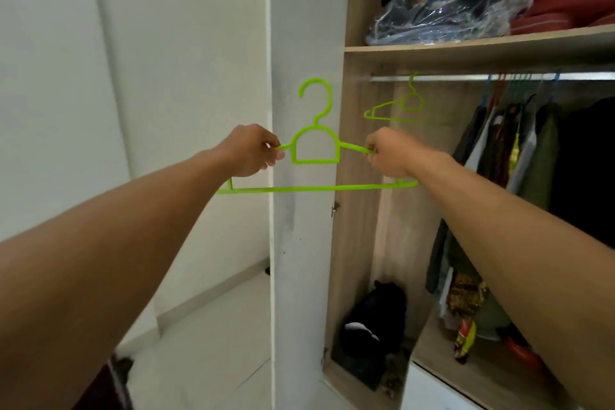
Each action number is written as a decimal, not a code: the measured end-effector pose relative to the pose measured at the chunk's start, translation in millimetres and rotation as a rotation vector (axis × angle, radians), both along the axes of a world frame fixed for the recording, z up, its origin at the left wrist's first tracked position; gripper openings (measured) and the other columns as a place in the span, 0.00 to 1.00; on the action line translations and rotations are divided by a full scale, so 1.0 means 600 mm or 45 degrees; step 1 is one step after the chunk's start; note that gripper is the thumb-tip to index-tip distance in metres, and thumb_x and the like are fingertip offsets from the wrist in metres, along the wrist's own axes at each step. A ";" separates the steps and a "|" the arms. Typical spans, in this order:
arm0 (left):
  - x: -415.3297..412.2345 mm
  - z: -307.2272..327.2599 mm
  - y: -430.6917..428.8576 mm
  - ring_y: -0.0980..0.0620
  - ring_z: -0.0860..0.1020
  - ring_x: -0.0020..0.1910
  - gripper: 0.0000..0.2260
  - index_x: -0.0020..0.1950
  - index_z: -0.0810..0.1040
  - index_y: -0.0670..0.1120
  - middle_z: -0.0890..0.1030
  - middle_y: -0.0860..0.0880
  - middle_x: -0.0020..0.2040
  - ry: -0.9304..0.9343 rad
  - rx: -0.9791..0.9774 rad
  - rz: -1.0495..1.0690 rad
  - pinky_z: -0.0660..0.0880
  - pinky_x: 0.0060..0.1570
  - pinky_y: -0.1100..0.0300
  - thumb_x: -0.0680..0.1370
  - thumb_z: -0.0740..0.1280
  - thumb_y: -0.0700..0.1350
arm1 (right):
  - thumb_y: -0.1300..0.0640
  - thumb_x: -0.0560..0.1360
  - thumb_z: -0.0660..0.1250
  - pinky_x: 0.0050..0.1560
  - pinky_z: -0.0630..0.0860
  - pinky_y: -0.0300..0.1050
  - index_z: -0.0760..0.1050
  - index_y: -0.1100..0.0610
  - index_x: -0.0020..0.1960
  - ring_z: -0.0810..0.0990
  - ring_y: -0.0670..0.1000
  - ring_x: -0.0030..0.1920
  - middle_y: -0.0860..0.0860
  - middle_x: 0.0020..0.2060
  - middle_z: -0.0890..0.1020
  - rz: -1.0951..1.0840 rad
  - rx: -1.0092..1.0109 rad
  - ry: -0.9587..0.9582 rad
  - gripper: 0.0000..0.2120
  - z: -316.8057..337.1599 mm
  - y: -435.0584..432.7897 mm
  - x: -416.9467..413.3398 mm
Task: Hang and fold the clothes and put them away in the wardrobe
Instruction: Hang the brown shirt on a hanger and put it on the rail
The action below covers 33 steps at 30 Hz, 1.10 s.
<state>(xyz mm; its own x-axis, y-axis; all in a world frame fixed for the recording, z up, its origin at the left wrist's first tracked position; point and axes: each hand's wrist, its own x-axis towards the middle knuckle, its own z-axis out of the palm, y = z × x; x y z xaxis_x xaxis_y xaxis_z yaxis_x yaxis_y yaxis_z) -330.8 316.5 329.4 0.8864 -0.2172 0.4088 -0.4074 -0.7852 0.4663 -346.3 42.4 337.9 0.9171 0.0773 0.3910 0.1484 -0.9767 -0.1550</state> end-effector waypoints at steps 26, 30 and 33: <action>-0.288 -0.188 0.521 0.49 0.80 0.52 0.12 0.58 0.85 0.48 0.85 0.49 0.51 0.171 -0.050 1.068 0.73 0.50 0.57 0.78 0.71 0.52 | 0.55 0.82 0.62 0.45 0.70 0.43 0.80 0.52 0.58 0.77 0.54 0.48 0.53 0.52 0.79 1.077 0.027 0.361 0.09 -0.176 0.618 0.026; -0.285 -0.206 0.587 0.51 0.80 0.47 0.11 0.57 0.85 0.48 0.84 0.52 0.44 0.161 -0.062 1.079 0.73 0.48 0.57 0.78 0.71 0.51 | 0.51 0.84 0.61 0.47 0.70 0.44 0.78 0.54 0.60 0.77 0.54 0.49 0.54 0.52 0.79 1.120 0.026 0.402 0.11 -0.203 0.691 0.031; -0.275 -0.222 0.629 0.54 0.78 0.41 0.10 0.56 0.85 0.46 0.81 0.54 0.40 0.158 -0.103 1.066 0.70 0.44 0.61 0.79 0.71 0.50 | 0.52 0.84 0.62 0.47 0.70 0.44 0.79 0.55 0.59 0.78 0.54 0.50 0.53 0.50 0.79 1.119 0.073 0.405 0.11 -0.216 0.729 0.041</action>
